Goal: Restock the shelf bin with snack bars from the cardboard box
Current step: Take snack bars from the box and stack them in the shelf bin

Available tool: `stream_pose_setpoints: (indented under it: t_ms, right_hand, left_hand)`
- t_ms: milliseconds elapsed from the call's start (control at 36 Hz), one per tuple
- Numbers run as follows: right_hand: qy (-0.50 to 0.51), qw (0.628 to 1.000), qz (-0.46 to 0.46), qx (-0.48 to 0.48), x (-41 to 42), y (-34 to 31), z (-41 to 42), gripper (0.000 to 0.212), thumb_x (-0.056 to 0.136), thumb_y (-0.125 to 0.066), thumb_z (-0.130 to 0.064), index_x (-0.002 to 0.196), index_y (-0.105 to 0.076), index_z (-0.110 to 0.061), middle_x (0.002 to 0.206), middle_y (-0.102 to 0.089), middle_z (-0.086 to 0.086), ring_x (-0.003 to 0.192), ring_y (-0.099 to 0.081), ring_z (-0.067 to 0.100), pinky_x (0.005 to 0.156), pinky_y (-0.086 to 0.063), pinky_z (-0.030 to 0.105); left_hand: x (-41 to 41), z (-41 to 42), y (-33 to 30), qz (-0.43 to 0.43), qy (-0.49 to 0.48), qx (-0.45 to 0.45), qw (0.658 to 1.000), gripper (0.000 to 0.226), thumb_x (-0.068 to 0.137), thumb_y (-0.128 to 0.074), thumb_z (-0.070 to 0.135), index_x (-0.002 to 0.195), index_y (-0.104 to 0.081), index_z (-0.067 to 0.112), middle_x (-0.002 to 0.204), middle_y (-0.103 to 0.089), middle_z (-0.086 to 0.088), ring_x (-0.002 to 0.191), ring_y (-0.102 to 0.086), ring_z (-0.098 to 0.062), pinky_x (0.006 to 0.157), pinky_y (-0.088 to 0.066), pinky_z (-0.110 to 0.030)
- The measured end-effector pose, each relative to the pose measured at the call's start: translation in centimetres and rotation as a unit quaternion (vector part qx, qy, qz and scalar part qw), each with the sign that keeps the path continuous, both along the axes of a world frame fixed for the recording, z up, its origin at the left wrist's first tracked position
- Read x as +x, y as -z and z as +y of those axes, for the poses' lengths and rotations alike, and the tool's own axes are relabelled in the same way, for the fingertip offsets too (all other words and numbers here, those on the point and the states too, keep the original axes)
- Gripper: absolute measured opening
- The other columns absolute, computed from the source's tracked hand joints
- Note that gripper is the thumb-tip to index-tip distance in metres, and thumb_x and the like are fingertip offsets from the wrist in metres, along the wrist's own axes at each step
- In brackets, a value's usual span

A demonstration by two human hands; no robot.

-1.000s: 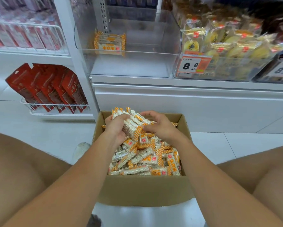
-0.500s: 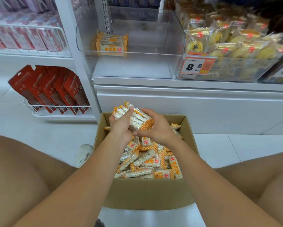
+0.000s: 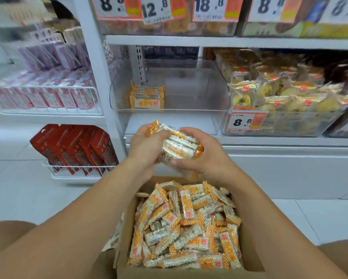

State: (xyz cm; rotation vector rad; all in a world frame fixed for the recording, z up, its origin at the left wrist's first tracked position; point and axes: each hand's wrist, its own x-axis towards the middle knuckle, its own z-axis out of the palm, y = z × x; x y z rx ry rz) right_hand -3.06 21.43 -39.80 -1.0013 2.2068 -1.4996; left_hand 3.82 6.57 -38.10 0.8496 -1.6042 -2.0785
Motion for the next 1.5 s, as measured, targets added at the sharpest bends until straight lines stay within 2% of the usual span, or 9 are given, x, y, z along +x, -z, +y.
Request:
stream_pose_setpoints:
  t_ms: [222, 389, 472, 528, 611, 750, 1083, 1333, 1500]
  right_hand:
    - [-0.04, 0.961, 0.254, 0.105, -4.0, -8.2, -5.1, 0.088, 0.063, -0.09, -0.048, 0.141, -0.054, -0.028, 0.128, -0.062, -0.01, 0.112, -0.055, 0.004, 0.094, -0.043, 0.021]
    - [-0.061, 0.969, 0.227, 0.073, -10.3, -9.5, -10.3, 0.066, 0.068, -0.089, -0.026, 0.129, -0.064, -0.022, 0.109, -0.069, -0.013, 0.091, -0.067, 0.001, 0.075, -0.053, 0.015]
    - [-0.063, 0.977, 0.183, 0.092, -14.6, -9.5, -13.1, 0.065, 0.075, -0.086, -0.025, 0.134, -0.061, -0.015, 0.123, -0.065, -0.007, 0.109, -0.06, 0.003, 0.08, -0.042, 0.005]
    - [-0.072, 0.971, 0.179, 0.141, -17.1, -8.9, -14.7, 0.068, 0.077, -0.083, -0.032, 0.139, -0.058, -0.019, 0.131, -0.06, -0.01, 0.118, -0.055, 0.005, 0.078, -0.037, -0.001]
    - [-0.101, 0.948, 0.203, 0.225, -18.7, -7.0, -17.2, 0.064, 0.079, -0.081, -0.038, 0.137, -0.058, -0.024, 0.125, -0.058, -0.013, 0.113, -0.056, 0.008, 0.072, -0.037, -0.003]
    - [-0.171, 0.907, 0.252, 0.29, -19.2, -3.0, -20.7, 0.079, 0.074, -0.084, -0.041, 0.144, -0.052, -0.021, 0.144, -0.053, -0.004, 0.127, -0.049, 0.011, 0.101, -0.038, 0.019]
    - [-0.165, 0.802, 0.464, 0.337, -18.9, -0.7, -22.6, 0.068, 0.079, -0.062, -0.067, 0.124, -0.056, -0.017, 0.127, -0.045, 0.008, 0.119, -0.042, 0.029, 0.095, -0.047, 0.042]
    - [-0.183, 0.855, 0.388, 0.292, -19.2, -1.3, -21.2, 0.087, 0.077, -0.07, -0.067, 0.148, -0.045, -0.025, 0.142, -0.04, 0.003, 0.132, -0.033, 0.025, 0.109, -0.039, 0.045]
    - [-0.18, 0.856, 0.407, 0.263, -18.9, -1.2, -21.3, 0.069, 0.076, -0.075, -0.057, 0.135, -0.055, -0.028, 0.126, -0.048, 0.002, 0.119, -0.043, 0.024, 0.099, -0.045, 0.042]
  left_hand:
    - [-2.1, -4.7, -5.7, 0.057, -0.026, 0.01, 0.998, 0.037, 0.089, -0.072, 0.011, 0.122, -0.058, 0.016, 0.105, -0.075, -0.012, 0.088, -0.075, -0.028, 0.076, -0.062, -0.046]
    - [-4.9, -9.8, -8.2, 0.085, 0.097, 0.022, 0.991, 0.055, 0.098, -0.048, 0.056, 0.124, -0.061, 0.009, 0.113, -0.075, -0.011, 0.102, -0.073, -0.024, 0.078, -0.06, -0.035]
    - [-6.5, -13.1, -8.5, -0.016, -0.016, -0.129, 0.991, 0.044, 0.101, -0.047, 0.052, 0.12, -0.061, 0.015, 0.115, -0.072, -0.01, 0.103, -0.07, -0.03, 0.083, -0.058, -0.041]
    - [-6.5, -14.6, -6.9, -0.097, -0.074, -0.38, 0.917, 0.032, 0.099, -0.055, 0.035, 0.124, -0.063, 0.015, 0.117, -0.069, -0.007, 0.109, -0.065, -0.029, 0.097, -0.052, -0.044]
    - [-5.0, -15.6, -3.7, -0.105, 0.007, -0.638, 0.763, 0.015, 0.093, -0.058, 0.022, 0.102, -0.069, 0.019, 0.093, -0.071, 0.001, 0.089, -0.066, -0.023, 0.084, -0.053, -0.039]
    - [-5.1, -16.0, -1.8, -0.193, 0.119, -0.697, 0.68, 0.032, 0.093, -0.029, 0.036, 0.08, -0.057, 0.026, 0.073, -0.059, 0.004, 0.071, -0.057, -0.023, 0.064, -0.045, -0.038]
    - [-5.3, -15.6, -1.6, -0.194, 0.128, -0.657, 0.717, 0.043, 0.096, -0.021, 0.04, 0.082, -0.058, 0.022, 0.075, -0.06, 0.004, 0.075, -0.059, -0.02, 0.073, -0.048, -0.042]
    - [-5.3, -15.4, -1.6, -0.205, 0.124, -0.649, 0.722, 0.034, 0.102, -0.034, 0.028, 0.093, -0.066, 0.02, 0.082, -0.066, 0.002, 0.083, -0.062, -0.023, 0.078, -0.05, -0.042]
    - [-5.3, -15.2, -1.6, -0.197, 0.12, -0.65, 0.724, 0.036, 0.102, -0.033, 0.028, 0.094, -0.067, 0.017, 0.088, -0.069, 0.001, 0.087, -0.062, -0.023, 0.08, -0.049, -0.042]
